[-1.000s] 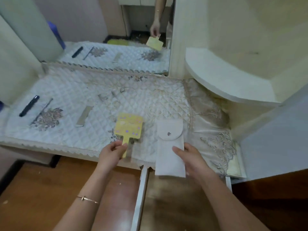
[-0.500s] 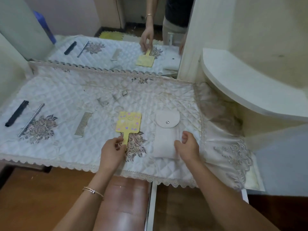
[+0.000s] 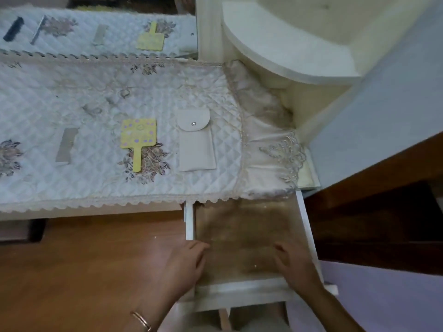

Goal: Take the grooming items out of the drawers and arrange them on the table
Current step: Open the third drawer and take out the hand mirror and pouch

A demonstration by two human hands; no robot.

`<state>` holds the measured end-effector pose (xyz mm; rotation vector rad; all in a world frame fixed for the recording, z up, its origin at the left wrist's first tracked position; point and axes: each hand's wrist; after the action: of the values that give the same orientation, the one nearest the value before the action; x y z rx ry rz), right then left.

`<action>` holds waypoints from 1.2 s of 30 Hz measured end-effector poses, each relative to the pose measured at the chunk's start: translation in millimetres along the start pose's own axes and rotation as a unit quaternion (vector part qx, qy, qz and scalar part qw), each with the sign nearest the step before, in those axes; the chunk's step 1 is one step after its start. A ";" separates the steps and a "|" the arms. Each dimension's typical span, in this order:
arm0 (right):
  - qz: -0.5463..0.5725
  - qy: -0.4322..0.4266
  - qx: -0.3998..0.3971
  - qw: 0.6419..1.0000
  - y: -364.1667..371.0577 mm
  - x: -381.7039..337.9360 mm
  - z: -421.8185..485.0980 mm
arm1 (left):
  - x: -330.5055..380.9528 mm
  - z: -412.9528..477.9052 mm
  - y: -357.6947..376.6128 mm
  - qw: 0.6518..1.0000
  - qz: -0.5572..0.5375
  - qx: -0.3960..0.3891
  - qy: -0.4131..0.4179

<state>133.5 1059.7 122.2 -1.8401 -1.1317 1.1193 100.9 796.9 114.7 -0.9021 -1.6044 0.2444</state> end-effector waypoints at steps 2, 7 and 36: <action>-0.005 0.011 -0.010 1.000 6.0 24.0 -20.7 | 0.0 -16.8 11.9 1.000 0.017 -0.015 0.012; -0.076 -0.025 -0.018 0.997 13.7 71.0 -51.6 | 1.3 -56.9 45.3 0.998 0.048 0.000 0.035; -0.226 -0.086 0.173 0.955 -13.9 30.8 57.0 | 12.4 38.0 30.3 0.973 0.185 0.130 0.045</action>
<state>84.5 1099.8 102.7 -1.1568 -1.2802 1.1303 79.1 837.8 95.6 -0.9865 -1.2771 0.6498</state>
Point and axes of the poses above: each hand's wrist, its own z-axis towards the middle knuckle, its own y-axis out of the palm, x = y × z, and after that the axes turned 12 degrees about -z, right-handed
